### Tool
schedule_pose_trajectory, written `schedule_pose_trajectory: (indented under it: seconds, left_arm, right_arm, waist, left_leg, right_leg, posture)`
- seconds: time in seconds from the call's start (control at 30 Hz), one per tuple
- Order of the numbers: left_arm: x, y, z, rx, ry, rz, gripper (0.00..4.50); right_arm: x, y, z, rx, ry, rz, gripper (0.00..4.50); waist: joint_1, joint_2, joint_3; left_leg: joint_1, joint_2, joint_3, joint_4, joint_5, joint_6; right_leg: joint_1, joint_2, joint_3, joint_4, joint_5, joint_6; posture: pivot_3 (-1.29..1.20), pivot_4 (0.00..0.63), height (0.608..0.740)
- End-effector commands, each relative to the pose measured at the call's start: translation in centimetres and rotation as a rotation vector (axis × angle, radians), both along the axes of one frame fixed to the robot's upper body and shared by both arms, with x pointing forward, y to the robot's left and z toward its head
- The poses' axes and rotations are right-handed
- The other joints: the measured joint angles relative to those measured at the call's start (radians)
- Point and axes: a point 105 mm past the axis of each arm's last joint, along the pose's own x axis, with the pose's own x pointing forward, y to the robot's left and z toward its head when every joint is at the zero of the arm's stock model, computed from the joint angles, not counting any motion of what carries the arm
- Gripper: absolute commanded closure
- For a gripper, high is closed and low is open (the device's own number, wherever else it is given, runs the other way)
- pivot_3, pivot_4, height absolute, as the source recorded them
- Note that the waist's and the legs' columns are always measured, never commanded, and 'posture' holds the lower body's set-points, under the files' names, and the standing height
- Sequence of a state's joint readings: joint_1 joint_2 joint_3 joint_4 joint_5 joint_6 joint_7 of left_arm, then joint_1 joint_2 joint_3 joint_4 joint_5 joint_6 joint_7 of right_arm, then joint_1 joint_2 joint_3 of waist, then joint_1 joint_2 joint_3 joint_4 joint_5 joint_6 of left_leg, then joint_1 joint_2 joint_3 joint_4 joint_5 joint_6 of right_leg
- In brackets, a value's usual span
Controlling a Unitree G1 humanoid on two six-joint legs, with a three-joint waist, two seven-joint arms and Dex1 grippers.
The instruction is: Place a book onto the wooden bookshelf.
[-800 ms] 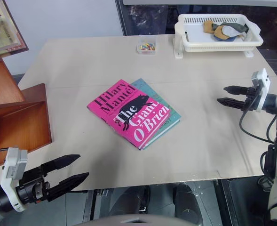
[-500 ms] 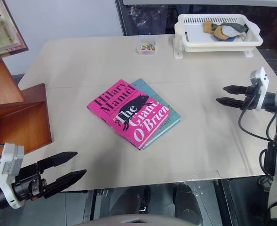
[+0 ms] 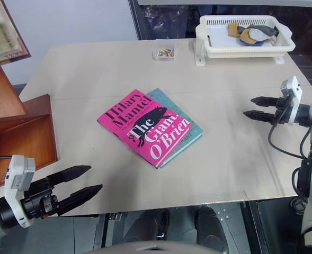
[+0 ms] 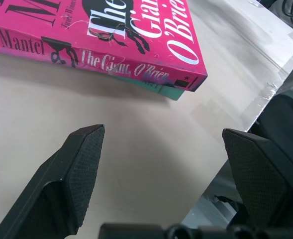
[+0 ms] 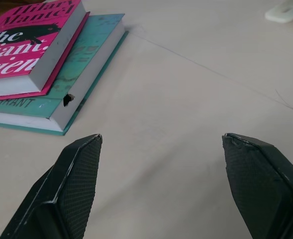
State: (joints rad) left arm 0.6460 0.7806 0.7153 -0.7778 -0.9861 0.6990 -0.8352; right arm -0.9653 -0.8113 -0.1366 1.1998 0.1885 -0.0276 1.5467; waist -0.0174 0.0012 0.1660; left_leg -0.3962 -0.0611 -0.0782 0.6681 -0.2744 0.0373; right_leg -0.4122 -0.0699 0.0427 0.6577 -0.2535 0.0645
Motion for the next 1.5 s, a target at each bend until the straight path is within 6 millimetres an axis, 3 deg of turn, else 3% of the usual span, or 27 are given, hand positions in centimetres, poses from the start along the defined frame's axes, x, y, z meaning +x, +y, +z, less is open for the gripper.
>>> schedule_pose_trajectory:
  seconds: [0.03, 0.13, 0.27, 0.4, 0.5, 0.6, 0.67, 0.77, 0.97, 1.1, 1.17, 1.23, 1.3, 1.4, 1.5]
  left_arm:
    - [0.4, -0.7, 0.4, 0.026, -0.036, -0.018, 0.31]
    - [1.4, -1.0, 0.8, 0.032, -0.105, 0.006, 0.31]
    - [2.3, -1.4, 0.7, 0.071, -0.168, 0.02, 0.31]
    - [3.3, -1.1, 0.9, 0.091, -0.228, 0.055, 0.31]
    - [4.0, -1.3, 0.1, 0.039, -0.182, 0.082, 0.31]
    - [4.3, -1.7, -1.1, -0.121, -0.06, 0.145, 0.31]
    - [4.7, -1.8, -1.7, -0.147, -0.033, 0.168, 0.31]
    - [5.6, -1.5, -1.8, -0.169, -0.03, 0.197, 0.31]
    - [6.2, -2.1, -1.4, -0.267, -0.003, 0.17, 0.31]
    - [6.6, -2.9, -1.5, -0.179, -0.07, 0.142, 0.31]
    - [6.9, -3.3, -1.2, -0.226, -0.074, 0.159, 0.31]
    - [7.4, -3.2, -0.9, -0.394, -0.013, 0.231, 0.31]
    - [7.3, -3.3, -1.4, -0.473, 0.053, 0.266, 0.31]
    - [7.2, -3.7, -3.3, -0.498, 0.189, 0.31, 0.31]
    - [8.1, -4.3, -4.9, -0.675, 0.374, 0.417, 0.31]
  right_arm:
    - [-0.5, 0.4, 1.3, 0.019, -0.054, 0.072, 0.57]
    - [-1.3, 1.1, 1.9, 0.069, -0.044, 0.126, 0.57]
    - [-5.4, 2.5, 3.4, 0.138, 0.078, 0.302, 0.57]
    - [-6.8, 2.7, 4.5, 0.176, 0.043, 0.359, 0.57]
    - [-7.6, 2.8, 4.7, 0.179, 0.029, 0.387, 0.57]
    - [-8.4, 3.2, 4.6, 0.153, 0.046, 0.42, 0.57]
    - [-9.1, 3.3, 4.2, 0.072, 0.045, 0.447, 0.57]
    - [-10.0, 4.0, 5.4, 0.096, 0.001, 0.5, 0.57]
    - [-10.5, 4.0, 4.8, 0.048, -0.001, 0.515, 0.57]
    - [-10.2, 3.4, 4.2, 0.019, 0.011, 0.482, 0.57]
    - [-9.8, 3.0, 3.8, -0.001, 0.021, 0.461, 0.57]
    - [-9.2, 2.8, 3.3, -0.014, 0.026, 0.441, 0.57]
    - [-9.5, 3.4, 4.1, -0.003, 0.005, 0.475, 0.57]
    - [-9.9, 3.8, 4.7, -0.005, 0.0, 0.497, 0.57]
    - [-9.6, 4.0, 5.1, -0.02, -0.005, 0.499, 0.57]
  waist:
    - [0.001, 0.0, 0.0]
    - [0.004, 0.0, 0.0]
    - [0.014, 0.004, 0.002]
    - [-0.001, 0.003, 0.001]
    - [0.005, 0.004, 0.001]
    - [0.01, 0.005, 0.001]
    - [0.01, 0.004, 0.001]
    - [0.012, 0.004, 0.001]
    - [0.01, 0.005, 0.001]
    - [0.012, 0.004, 0.001]
    - [0.013, 0.004, 0.001]
    - [0.013, 0.004, 0.001]
    - [0.012, 0.004, 0.001]
    - [0.009, 0.004, 0.001]
    - [0.013, 0.005, 0.0]
  left_leg:
    - [0.0, 0.0, 0.0, 0.0, 0.0, 0.0]
    - [0.0, 0.0, 0.0, 0.0, 0.0, 0.0]
    - [-0.003, -0.001, -0.003, 0.0, 0.0, 0.0]
    - [0.0, 0.0, -0.001, 0.0, -0.002, 0.004]
    - [0.001, 0.0, -0.001, 0.001, -0.002, 0.004]
    - [0.0, 0.0, -0.001, 0.001, -0.002, 0.004]
    - [-0.001, 0.0, -0.002, 0.001, -0.002, 0.004]
    - [-0.001, 0.0, -0.002, 0.001, -0.002, 0.004]
    - [0.0, 0.0, -0.002, 0.002, -0.002, 0.004]
    - [0.0, 0.0, -0.002, 0.002, -0.002, 0.003]
    - [0.0, -0.001, -0.001, 0.002, -0.001, 0.001]
    - [0.0, -0.001, -0.001, 0.002, -0.001, 0.001]
    - [-0.001, 0.0, -0.001, 0.002, -0.001, 0.001]
    - [-0.001, 0.0, -0.002, 0.002, -0.001, 0.001]
    - [0.0, 0.0, -0.002, 0.002, -0.001, 0.002]
  right_leg:
    - [0.0, 0.0, 0.0, 0.0, 0.0, 0.0]
    - [0.0, 0.0, 0.0, 0.0, 0.0, 0.0]
    - [0.0, -0.002, 0.0, -0.001, 0.0, 0.0]
    - [0.0, 0.0, 0.001, -0.001, 0.0, 0.0]
    - [0.001, 0.0, 0.001, 0.001, 0.0, 0.0]
    - [0.0, -0.001, 0.0, 0.001, 0.0, 0.0]
    - [0.0, -0.001, 0.0, 0.001, 0.0, 0.0]
    - [0.0, 0.0, 0.0, 0.001, 0.0, 0.0]
    - [0.0, 0.0, 0.0, 0.002, 0.0, 0.0]
    - [0.0, 0.0, 0.0, 0.002, 0.0, 0.0]
    - [0.0, 0.0, 0.0, 0.002, 0.0, 0.0]
    - [0.0, -0.001, 0.0, 0.002, 0.0, 0.0]
    - [0.0, -0.001, 0.0, 0.002, 0.0, 0.0]
    - [-0.001, 0.0, 0.001, 0.002, 0.0, 0.0]
    - [0.0, 0.0, 0.001, 0.003, 0.0, 0.0]
  posture:
    - [0.0, 0.15, 0.74]
    - [0.0, 0.15, 0.74]
    - [0.0, 0.15, 0.74]
    - [0.0, 0.15, 0.74]
    - [0.0, 0.15, 0.74]
    - [0.0, 0.15, 0.74]
    - [0.0, 0.15, 0.74]
    - [0.0, 0.15, 0.74]
    - [0.0, 0.15, 0.74]
    - [0.0, 0.15, 0.74]
    - [0.0, 0.15, 0.74]
    - [0.0, 0.15, 0.74]
    - [0.0, 0.15, 0.74]
    - [0.0, 0.15, 0.74]
    - [0.0, 0.15, 0.74]
